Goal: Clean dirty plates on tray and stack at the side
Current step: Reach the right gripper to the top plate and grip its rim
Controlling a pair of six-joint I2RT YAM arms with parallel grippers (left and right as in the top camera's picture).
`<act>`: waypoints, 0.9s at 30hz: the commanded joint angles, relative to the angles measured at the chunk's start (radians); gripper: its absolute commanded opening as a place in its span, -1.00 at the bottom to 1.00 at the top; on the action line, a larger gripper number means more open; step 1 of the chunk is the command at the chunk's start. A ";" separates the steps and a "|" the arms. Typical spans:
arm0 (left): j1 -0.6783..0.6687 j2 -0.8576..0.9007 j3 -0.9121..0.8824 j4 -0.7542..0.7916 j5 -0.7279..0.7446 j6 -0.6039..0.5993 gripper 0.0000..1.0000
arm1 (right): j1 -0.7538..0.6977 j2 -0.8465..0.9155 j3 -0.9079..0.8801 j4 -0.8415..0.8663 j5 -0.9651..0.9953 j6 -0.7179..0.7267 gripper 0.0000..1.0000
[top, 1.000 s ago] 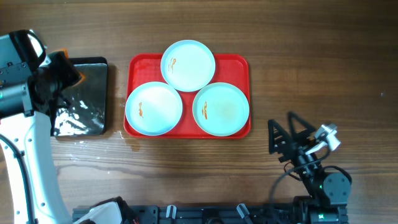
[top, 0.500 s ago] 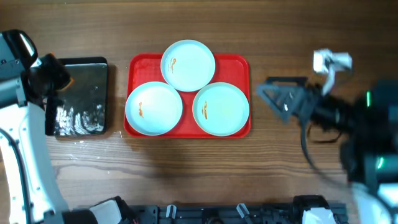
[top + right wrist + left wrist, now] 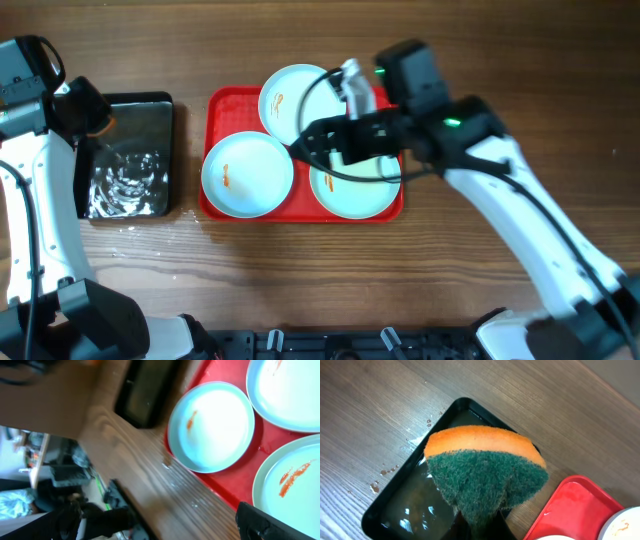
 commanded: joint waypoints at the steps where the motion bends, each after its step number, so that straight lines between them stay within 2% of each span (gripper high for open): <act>1: 0.012 0.029 -0.026 -0.040 -0.018 0.056 -0.92 | 0.057 0.135 0.005 0.012 0.116 0.061 0.99; 4: 0.013 -0.012 -0.026 -0.004 0.017 0.011 -0.92 | 0.072 0.230 0.005 0.068 0.117 0.086 0.99; 6: 0.008 -0.024 -0.020 -0.010 0.161 -0.036 -0.92 | 0.074 0.281 0.005 0.121 0.128 0.086 0.99; 8: 0.007 -0.037 -0.020 -0.042 0.280 -0.035 -0.92 | 0.074 0.315 0.005 0.148 0.154 0.086 0.87; 10: 0.007 -0.043 -0.020 -0.069 0.348 -0.034 -0.92 | 0.076 0.351 0.005 0.177 0.235 0.048 0.61; 13: 0.013 -0.055 -0.019 -0.071 0.303 -0.026 -0.92 | 0.088 0.386 0.005 0.239 0.267 -0.014 0.61; 15: 0.026 -0.071 -0.019 -0.071 0.292 -0.006 -0.92 | 0.103 0.411 0.005 0.283 0.294 0.007 0.36; 18: 0.020 -0.113 -0.019 -0.090 0.291 -0.004 -0.92 | 0.135 0.454 0.005 0.331 0.349 0.051 0.25; 22: 0.003 -0.143 -0.020 -0.158 0.291 -0.004 -0.92 | 0.175 0.485 0.005 0.346 0.466 0.098 -0.05; 27: -0.005 -0.143 -0.029 -0.209 0.292 -0.004 -0.92 | 0.204 0.503 0.003 0.337 0.603 0.138 -0.04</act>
